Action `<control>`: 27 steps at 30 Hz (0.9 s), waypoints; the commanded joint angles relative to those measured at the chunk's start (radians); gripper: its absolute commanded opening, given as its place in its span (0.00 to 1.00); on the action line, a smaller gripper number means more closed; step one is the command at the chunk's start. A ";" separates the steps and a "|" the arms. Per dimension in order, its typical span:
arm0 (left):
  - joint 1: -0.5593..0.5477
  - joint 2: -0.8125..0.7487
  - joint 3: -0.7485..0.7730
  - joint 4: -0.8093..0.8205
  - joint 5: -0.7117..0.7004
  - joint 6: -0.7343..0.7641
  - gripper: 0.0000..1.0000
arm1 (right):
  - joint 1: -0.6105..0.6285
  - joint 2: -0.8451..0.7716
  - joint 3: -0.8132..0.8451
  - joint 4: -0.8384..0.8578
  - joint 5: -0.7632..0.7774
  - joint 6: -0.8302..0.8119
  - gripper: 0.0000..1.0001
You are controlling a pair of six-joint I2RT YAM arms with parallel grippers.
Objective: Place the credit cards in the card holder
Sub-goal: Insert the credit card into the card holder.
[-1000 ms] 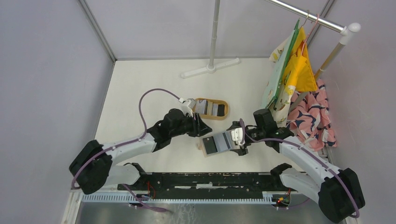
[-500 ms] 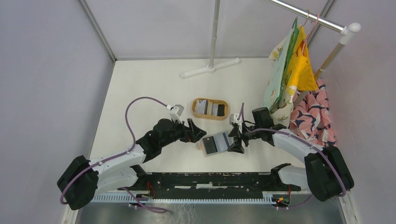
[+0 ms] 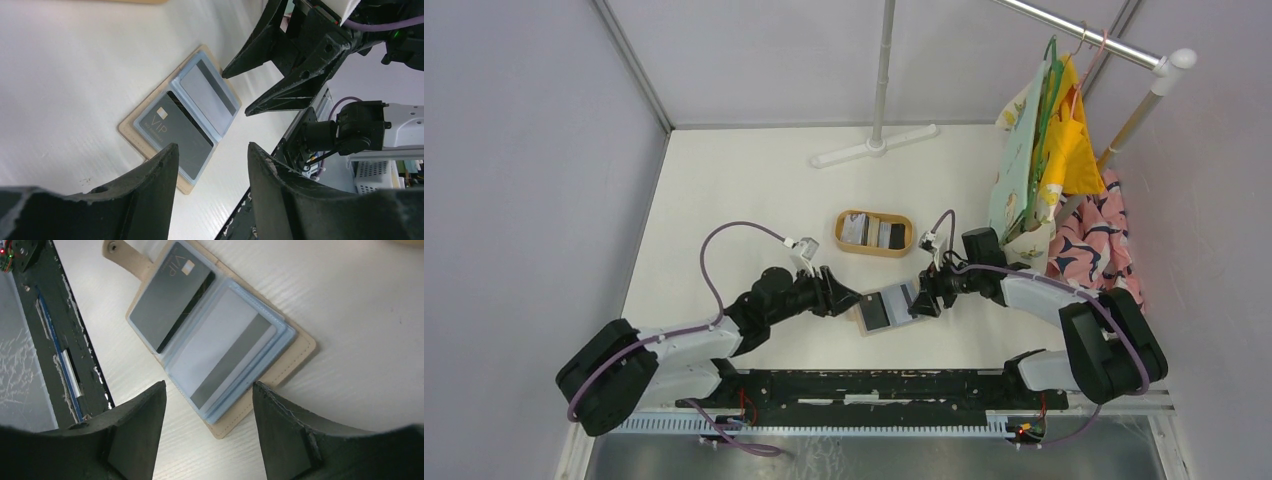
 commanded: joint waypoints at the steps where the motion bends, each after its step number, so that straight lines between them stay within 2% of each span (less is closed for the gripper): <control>1: -0.004 0.073 0.015 0.167 0.050 -0.048 0.57 | -0.014 0.029 0.032 0.038 0.056 0.110 0.69; 8: -0.018 0.199 0.034 0.274 0.092 -0.077 0.49 | -0.019 0.036 0.035 0.055 0.016 0.138 0.63; 13: -0.045 0.275 0.068 0.283 0.083 -0.078 0.47 | -0.043 0.009 0.034 0.094 -0.020 0.162 0.62; 19: -0.104 0.352 0.149 0.187 0.021 -0.047 0.43 | -0.074 0.003 0.011 0.142 -0.079 0.233 0.58; 24: -0.139 0.421 0.214 0.110 -0.022 -0.030 0.34 | -0.075 0.035 0.005 0.155 -0.109 0.270 0.54; 27: -0.148 0.459 0.233 0.092 -0.033 -0.028 0.32 | -0.075 0.054 0.005 0.148 -0.107 0.273 0.52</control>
